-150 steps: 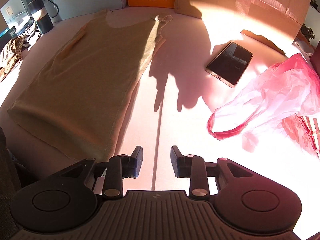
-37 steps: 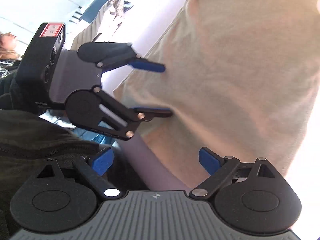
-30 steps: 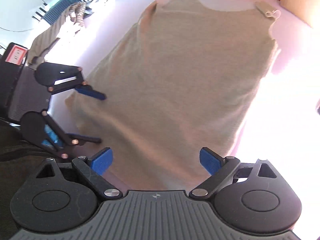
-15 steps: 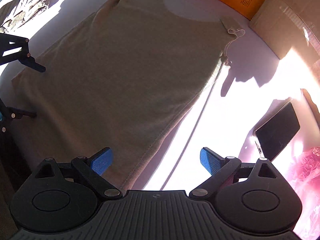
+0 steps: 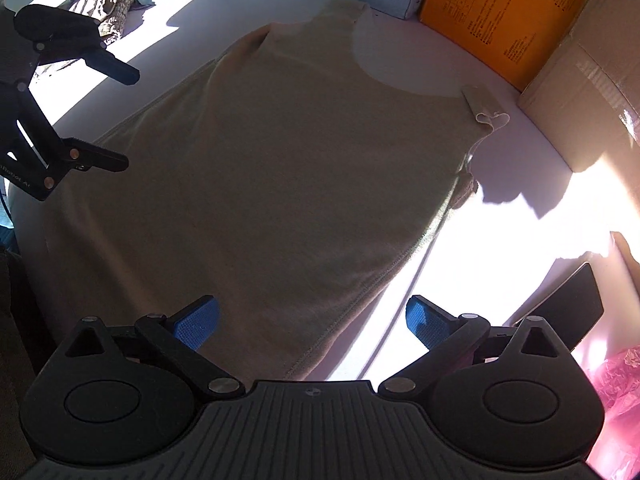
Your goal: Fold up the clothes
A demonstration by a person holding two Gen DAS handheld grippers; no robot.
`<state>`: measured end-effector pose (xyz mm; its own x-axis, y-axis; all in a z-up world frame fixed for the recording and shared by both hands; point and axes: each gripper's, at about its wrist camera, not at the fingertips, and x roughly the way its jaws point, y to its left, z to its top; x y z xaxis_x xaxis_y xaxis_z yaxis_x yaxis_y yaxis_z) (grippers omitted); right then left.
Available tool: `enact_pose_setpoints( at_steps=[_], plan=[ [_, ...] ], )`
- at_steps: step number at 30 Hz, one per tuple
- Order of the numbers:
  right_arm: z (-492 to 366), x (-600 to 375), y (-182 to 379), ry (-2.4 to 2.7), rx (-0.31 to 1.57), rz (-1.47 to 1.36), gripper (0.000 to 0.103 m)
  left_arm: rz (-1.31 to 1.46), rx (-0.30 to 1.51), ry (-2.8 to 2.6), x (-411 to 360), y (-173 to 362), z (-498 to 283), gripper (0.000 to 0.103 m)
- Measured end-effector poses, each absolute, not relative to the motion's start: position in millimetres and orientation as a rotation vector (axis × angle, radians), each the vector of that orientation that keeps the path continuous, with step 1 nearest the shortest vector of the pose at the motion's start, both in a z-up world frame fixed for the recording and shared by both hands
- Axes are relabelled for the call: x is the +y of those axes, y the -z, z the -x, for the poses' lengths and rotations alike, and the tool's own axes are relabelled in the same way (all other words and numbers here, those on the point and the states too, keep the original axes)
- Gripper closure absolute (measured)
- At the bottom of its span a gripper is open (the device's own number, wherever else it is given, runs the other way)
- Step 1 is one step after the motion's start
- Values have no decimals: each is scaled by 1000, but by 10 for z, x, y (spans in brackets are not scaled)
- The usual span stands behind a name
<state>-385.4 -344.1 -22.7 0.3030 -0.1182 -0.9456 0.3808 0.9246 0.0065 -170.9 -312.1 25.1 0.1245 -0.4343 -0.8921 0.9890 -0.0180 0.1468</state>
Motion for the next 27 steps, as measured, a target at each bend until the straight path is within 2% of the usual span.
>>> enact_pose_setpoints(
  at_steps=[4,7,9,13,16,20,24,27],
  plan=[
    [3940,-3216,568,296,1229,-261,2,-1076,781,1271,-3051,-29,1657,24],
    [4132,-3119,759,252,1284,-279,0,-1143,769,1281,-2908,72,1613,16],
    [4280,-3206,750,257,1321,-319,0,-1168,792,1282,-2857,61,1529,16],
    [4522,-3494,560,316,1423,-219,0,-1236,755,1210,-2821,-7,1287,16],
    [4640,-3839,250,387,1405,-185,0,-1176,739,1117,-2890,-157,974,17],
    [4597,-4334,-150,447,1309,-190,0,-989,697,1037,-3101,-466,563,17],
    [4302,-4838,-418,513,1021,-215,0,-720,598,1035,-3477,-665,323,16],
    [4014,-5232,-315,557,812,-271,0,-541,601,1054,-3818,-653,209,16]
  ],
)
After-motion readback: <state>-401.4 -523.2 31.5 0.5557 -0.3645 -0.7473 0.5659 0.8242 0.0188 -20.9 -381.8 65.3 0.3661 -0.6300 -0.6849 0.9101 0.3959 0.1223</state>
